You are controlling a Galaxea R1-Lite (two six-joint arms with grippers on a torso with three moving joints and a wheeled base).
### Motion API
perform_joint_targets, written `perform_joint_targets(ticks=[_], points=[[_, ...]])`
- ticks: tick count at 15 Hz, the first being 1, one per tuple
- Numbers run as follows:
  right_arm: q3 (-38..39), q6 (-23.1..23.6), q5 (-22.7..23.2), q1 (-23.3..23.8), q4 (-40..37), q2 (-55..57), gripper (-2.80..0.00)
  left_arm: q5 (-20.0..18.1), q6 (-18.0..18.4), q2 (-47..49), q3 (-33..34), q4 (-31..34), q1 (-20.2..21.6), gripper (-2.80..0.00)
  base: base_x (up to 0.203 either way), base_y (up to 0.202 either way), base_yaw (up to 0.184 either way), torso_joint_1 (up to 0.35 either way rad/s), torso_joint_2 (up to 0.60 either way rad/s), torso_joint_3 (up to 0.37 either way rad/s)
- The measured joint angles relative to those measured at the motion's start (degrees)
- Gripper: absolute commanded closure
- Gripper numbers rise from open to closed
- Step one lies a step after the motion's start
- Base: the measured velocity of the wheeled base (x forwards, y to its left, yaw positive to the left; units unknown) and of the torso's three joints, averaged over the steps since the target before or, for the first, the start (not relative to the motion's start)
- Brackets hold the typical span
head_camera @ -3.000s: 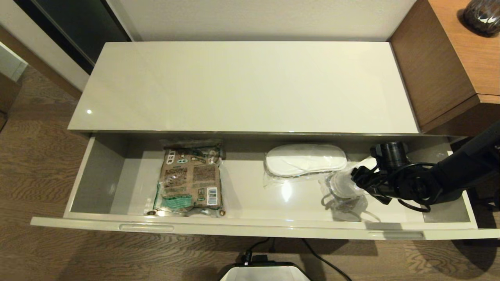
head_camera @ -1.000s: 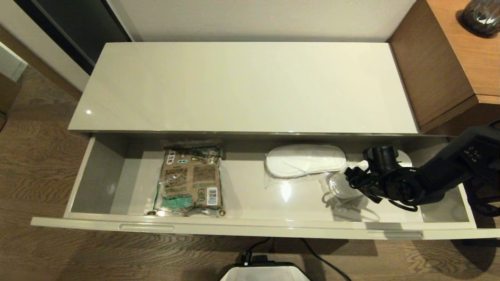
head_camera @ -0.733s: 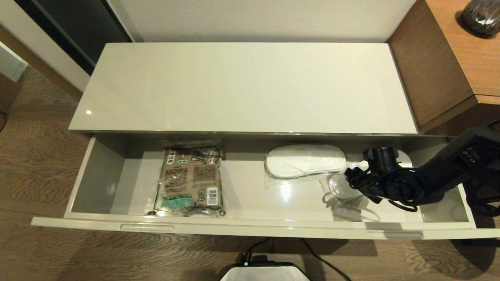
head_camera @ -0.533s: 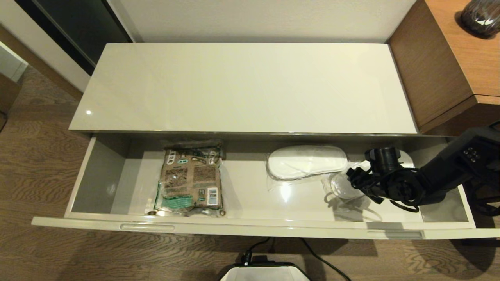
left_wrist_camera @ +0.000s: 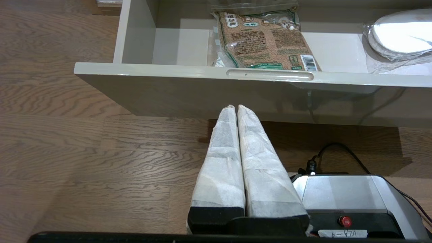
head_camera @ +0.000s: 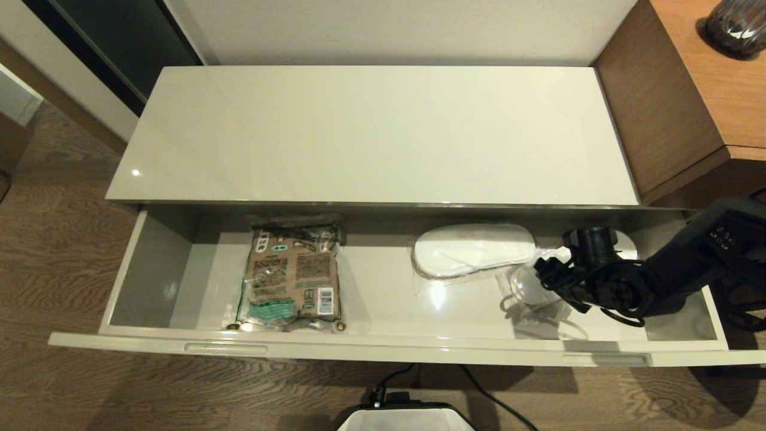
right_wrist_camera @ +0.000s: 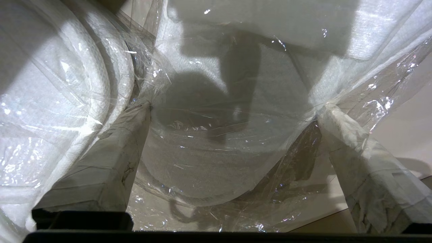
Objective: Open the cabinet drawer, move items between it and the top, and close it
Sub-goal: Take out the disposable slippers from the drawer
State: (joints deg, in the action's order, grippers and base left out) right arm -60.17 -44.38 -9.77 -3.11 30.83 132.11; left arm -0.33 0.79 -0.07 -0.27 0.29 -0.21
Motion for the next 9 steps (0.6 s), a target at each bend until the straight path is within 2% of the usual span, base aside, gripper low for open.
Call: perform_joint_targets(ticks=[9], points=[[-0.3, -0.2, 0.4, 2.2, -0.1, 0.4, -2.8, 0.0, 0.0, 0.0, 0.0, 0.0, 0.0, 0.0, 0.0, 0.0, 0.0, 0.0, 0.0, 0.0]])
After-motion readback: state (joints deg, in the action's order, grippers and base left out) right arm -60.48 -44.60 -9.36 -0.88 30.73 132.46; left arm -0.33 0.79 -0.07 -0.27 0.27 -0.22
